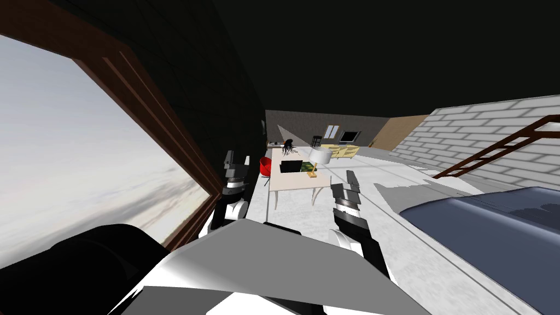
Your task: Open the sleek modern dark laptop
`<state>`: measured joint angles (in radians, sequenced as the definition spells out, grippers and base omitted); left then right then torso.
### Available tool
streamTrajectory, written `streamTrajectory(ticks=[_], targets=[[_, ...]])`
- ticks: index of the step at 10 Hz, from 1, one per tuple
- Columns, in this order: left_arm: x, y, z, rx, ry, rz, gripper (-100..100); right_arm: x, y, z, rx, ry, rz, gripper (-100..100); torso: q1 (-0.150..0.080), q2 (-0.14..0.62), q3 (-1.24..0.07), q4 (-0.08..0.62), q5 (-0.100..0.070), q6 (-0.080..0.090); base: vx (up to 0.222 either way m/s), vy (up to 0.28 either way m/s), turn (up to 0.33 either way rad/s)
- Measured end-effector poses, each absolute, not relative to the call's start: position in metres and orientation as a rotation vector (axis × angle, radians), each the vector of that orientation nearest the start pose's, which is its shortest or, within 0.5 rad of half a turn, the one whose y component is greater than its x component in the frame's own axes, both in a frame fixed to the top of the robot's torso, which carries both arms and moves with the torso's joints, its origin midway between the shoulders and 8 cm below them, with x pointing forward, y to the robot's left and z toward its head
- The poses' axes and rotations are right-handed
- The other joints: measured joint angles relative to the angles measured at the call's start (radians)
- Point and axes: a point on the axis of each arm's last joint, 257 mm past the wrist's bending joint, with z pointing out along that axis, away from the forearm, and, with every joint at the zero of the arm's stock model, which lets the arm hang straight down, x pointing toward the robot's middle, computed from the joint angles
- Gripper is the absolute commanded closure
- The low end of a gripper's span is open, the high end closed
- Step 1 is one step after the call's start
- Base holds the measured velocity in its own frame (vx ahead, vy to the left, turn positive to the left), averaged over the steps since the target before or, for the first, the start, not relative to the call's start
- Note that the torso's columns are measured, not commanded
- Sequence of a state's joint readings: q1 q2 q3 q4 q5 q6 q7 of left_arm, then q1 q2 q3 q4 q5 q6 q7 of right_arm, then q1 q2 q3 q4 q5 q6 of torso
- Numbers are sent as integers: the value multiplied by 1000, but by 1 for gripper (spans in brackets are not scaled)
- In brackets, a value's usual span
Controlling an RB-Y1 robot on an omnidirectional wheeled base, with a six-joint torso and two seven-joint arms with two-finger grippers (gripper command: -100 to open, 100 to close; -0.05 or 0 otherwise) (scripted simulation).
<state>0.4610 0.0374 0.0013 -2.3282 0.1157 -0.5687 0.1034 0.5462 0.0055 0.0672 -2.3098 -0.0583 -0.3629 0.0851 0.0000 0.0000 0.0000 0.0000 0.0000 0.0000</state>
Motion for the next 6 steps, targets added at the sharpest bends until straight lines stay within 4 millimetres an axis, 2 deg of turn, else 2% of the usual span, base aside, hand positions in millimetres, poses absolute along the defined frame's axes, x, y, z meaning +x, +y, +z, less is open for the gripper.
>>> streamTrajectory(ticks=[2,6], targets=[[321,282,70,-611,440,-1521,0,358,-270,-5,791,706,1280,0,0,104,-209,105,0,0,0,0,0],[321,282,70,-611,440,-1521,0,358,-270,-5,791,706,1280,0,0,396,-792,396,0,0,0,0,0]])
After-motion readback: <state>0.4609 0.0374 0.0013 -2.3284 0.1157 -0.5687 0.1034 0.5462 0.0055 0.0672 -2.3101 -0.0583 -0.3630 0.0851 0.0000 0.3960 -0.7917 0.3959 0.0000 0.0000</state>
